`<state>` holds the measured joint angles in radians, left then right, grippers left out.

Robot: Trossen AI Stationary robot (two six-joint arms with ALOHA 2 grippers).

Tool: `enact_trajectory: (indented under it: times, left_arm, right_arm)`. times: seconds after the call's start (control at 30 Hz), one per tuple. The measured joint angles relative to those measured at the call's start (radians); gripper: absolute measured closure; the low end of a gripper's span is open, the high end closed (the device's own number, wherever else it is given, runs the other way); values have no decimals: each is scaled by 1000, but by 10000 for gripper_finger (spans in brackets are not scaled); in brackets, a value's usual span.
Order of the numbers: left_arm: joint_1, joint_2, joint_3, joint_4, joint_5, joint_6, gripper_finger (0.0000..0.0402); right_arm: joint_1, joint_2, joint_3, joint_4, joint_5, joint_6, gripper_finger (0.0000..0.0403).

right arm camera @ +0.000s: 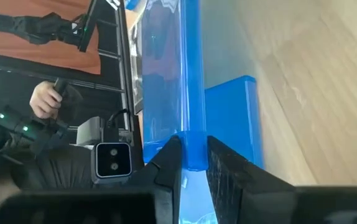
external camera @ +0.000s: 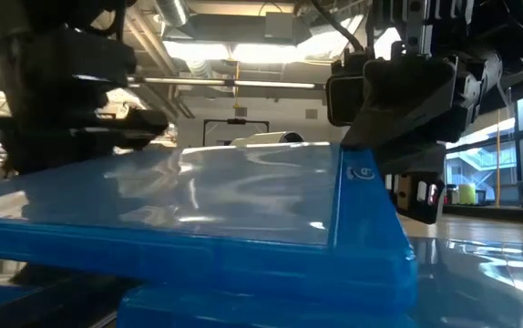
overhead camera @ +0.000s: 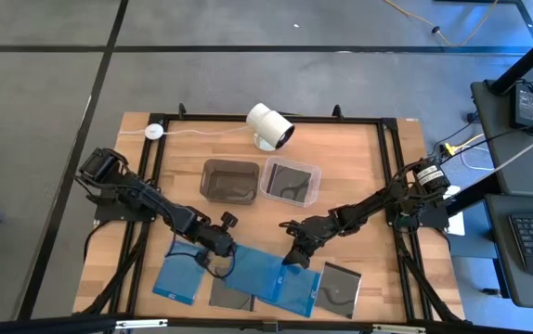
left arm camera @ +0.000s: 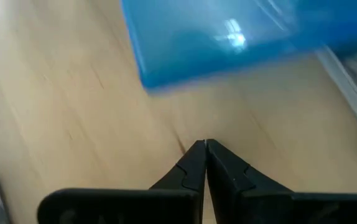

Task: Pick & place jewel cases by type
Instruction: Put the middle blue cd case into the black bin

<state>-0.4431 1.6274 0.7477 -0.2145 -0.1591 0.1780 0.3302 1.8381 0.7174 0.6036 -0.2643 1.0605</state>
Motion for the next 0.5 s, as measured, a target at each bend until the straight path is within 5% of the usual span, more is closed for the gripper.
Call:
enact_trajectory:
  times: [0.5]
  left_arm:
    - [-39,-298,-4,-151,79,-217,390]
  right_arm:
    - [-76,-61,0,84,11,-143,344]
